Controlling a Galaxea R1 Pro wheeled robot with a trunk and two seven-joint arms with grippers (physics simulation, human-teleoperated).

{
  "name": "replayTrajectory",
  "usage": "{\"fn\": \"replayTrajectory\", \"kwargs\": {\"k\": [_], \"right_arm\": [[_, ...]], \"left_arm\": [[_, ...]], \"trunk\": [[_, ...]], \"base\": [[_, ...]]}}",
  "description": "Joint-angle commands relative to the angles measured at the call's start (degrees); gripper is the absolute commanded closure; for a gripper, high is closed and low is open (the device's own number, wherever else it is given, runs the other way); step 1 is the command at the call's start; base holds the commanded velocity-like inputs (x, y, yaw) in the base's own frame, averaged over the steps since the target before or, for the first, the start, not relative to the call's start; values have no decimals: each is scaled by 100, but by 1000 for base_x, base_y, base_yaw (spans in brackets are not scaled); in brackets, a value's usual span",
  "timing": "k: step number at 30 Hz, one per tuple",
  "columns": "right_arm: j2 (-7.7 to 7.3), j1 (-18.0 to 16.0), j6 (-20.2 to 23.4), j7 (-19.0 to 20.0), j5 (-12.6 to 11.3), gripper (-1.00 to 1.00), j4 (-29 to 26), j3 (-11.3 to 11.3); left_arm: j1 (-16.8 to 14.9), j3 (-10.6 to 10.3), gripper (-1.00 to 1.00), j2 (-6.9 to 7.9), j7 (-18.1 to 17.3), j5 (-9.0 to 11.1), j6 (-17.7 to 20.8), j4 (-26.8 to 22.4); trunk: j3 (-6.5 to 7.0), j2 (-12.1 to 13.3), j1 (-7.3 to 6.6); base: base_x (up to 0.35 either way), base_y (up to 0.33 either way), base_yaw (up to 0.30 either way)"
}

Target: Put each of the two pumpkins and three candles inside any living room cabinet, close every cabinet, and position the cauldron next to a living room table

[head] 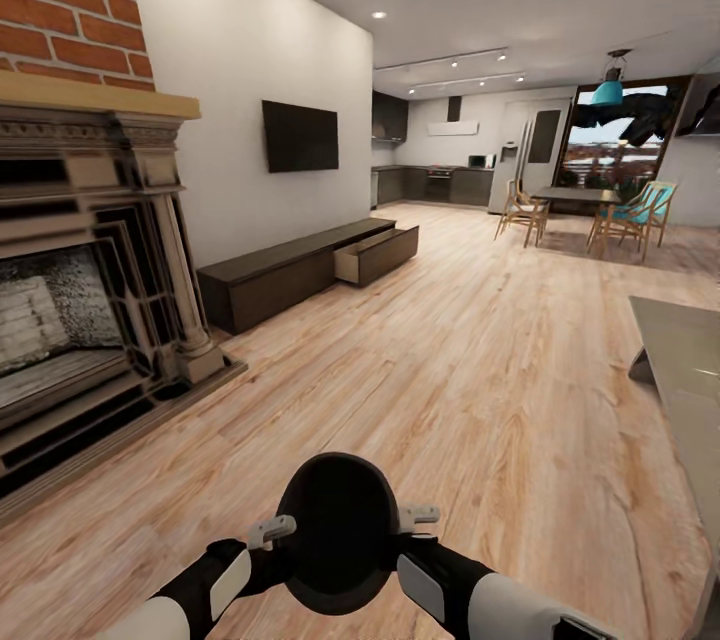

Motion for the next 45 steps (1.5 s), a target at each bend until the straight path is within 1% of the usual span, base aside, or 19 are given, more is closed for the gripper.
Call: {"fn": "replayTrajectory", "kwargs": {"k": [1, 2, 5, 9, 12, 14, 18, 23, 24, 28, 32, 36, 45], "right_arm": [[-4, -11, 4, -15, 20, 100, -3, -1], [-4, -11, 4, -15, -78, 100, -3, 89], [-9, -11, -48, 3, -182, 100, -3, 194], [-14, -11, -148, 23, -468, 100, -2, 436], [-15, -11, -161, 18, -655, 100, -2, 607], [-15, -11, -162, 16, -695, 100, -1, 650], [-15, -11, -157, 16, -705, 100, -1, 663], [-15, -11, -154, 27, -665, 100, 3, 626], [-15, -11, -154, 152, 219, 100, 4, -222], [-15, -11, -155, 152, 219, 100, 5, -226], [-15, -11, -155, 200, 219, 100, 4, -279], [-15, -11, -148, 394, 219, 100, 5, -298], [-15, -11, -139, 438, 219, 100, 5, -302]], "left_arm": [[0, 17, 100, 37, 2, 39, 24, -5], [0, 6, 100, 38, 2, 39, 24, -5], [0, -39, 100, 47, -2, 80, 24, -7], [0, 10, 100, 36, -6, -32, 24, -6], [0, 0, 100, 39, -6, -43, 24, -6], [0, -15, 100, 42, -6, -29, 24, -5], [0, -27, 100, 44, -6, -19, 24, -7], [0, 1, 100, 38, -6, -45, 24, -6], [0, 255, 100, 173, -6, 270, 24, -6], [0, 256, 100, 173, -6, 270, 24, -5], [0, 260, 100, 176, -6, 270, 24, -6], [0, 261, 100, 181, -6, 275, 24, -6], [0, 261, 100, 182, -6, 277, 24, -8]], "trunk": [[-5, -3, -1], [-5, -3, -1], [-5, -3, -1], [-5, -3, -1], [-5, -3, -1], [-5, -3, -1], [-5, -3, -1], [-5, -3, -1], [-5, -3, -1], [-5, -3, -1], [-5, -3, -1], [-5, -3, -1], [-5, -3, -1]], "base": [[0, 0, 0], [0, 0, 0], [0, 0, 0], [0, 0, 0], [0, 0, 0], [0, 0, 0], [0, 0, 0], [0, 0, 0], [0, 0, 0], [0, 0, 0], [0, 4, -28], [0, 94, -214], [0, 65, -238]]}}
